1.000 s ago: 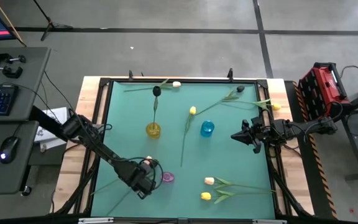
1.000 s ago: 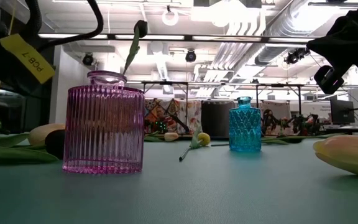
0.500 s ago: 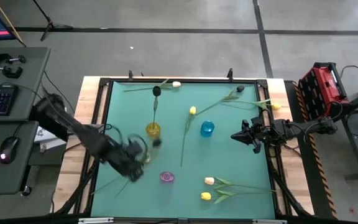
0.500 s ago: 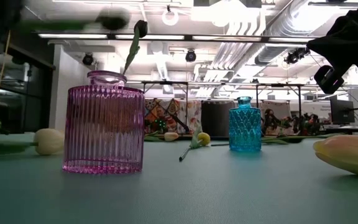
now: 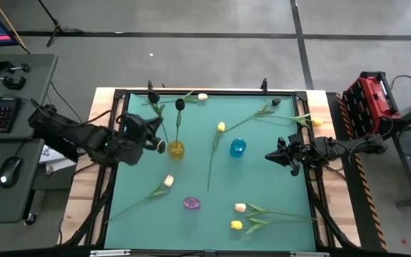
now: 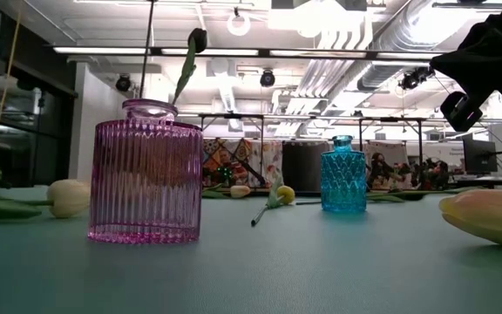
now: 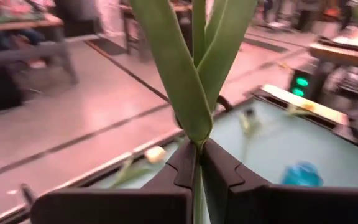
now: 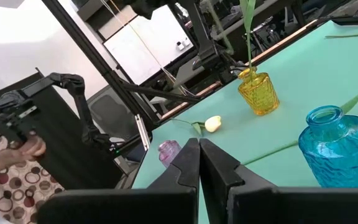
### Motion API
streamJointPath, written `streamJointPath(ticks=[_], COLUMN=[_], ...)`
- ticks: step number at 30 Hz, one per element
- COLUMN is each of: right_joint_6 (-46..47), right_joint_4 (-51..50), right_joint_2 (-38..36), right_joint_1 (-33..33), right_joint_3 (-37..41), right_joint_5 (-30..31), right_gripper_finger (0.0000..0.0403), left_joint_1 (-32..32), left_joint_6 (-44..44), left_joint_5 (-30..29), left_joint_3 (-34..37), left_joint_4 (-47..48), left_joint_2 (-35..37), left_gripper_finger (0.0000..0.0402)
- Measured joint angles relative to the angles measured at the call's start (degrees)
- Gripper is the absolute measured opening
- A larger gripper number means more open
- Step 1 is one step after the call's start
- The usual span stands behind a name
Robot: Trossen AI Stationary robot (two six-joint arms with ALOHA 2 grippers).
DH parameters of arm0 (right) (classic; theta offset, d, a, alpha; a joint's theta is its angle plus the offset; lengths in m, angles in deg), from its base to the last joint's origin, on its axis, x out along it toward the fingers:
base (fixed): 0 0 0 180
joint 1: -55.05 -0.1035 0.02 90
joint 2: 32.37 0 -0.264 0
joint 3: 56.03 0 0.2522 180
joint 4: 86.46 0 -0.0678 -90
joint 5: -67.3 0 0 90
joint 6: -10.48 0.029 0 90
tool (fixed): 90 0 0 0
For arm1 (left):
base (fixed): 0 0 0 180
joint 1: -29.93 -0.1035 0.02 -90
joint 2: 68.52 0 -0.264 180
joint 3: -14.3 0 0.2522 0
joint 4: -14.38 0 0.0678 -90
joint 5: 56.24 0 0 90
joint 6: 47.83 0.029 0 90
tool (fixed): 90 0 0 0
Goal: Sort flowers into vase by color
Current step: Put the bottom black tulip flower into the yellow vase
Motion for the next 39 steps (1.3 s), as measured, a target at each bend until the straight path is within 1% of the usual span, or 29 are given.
streamJointPath(ticks=[3,5,8,11,16,18,24,27,30,32,35,39], right_joint_6=[0.0,0.0,0.0,0.0,0.0,0.0,0.0,0.0,0.0,0.0,0.0,0.0], right_joint_4=[0.0,0.0,0.0,0.0,0.0,0.0,0.0,0.0,0.0,0.0,0.0,0.0], right_joint_2=[0.0,0.0,0.0,0.0,0.0,0.0,0.0,0.0,0.0,0.0,0.0,0.0], right_joint_1=[0.0,0.0,0.0,0.0,0.0,0.0,0.0,0.0,0.0,0.0,0.0,0.0], right_joint_3=[0.0,0.0,0.0,0.0,0.0,0.0,0.0,0.0,0.0,0.0,0.0,0.0], right_joint_5=[0.0,0.0,0.0,0.0,0.0,0.0,0.0,0.0,0.0,0.0,0.0,0.0], right_gripper_finger=[0.0,0.0,0.0,0.0,0.0,0.0,0.0,0.0,0.0,0.0,0.0,0.0], left_joint_1=[-0.8,-1.1,-0.6,0.7,0.9,0.2,-1.3,-1.7,-2.2,-2.7,-3.3,-3.3], left_joint_6=[-1.8,-3.7,-3.4,-0.9,2.9,3.0,2.2,-0.3,0.2,1.1,3.0,5.4], left_joint_5=[-0.9,-1.0,-0.7,-0.4,-0.9,-0.7,3.7,6.3,9.9,13.7,19.2,24.0], left_joint_3=[3.3,7.2,12.4,13.8,13.9,13.9,17.5,18.3,18.3,18.3,17.7,16.0], left_joint_4=[-1.5,-6.5,-14.4,-19.3,-18.8,-18.7,-22.5,-21.9,-22.2,-22.5,-22.3,-20.7], left_joint_2=[-0.1,0.0,-0.1,0.5,0.7,0.6,-0.7,-1.2,-1.2,-1.0,-0.8,-0.6], left_gripper_finger=[0.0,0.0,0.0,0.0,0.0,0.0,0.0,0.0006,0.0024,0.0043,0.008,0.0134])
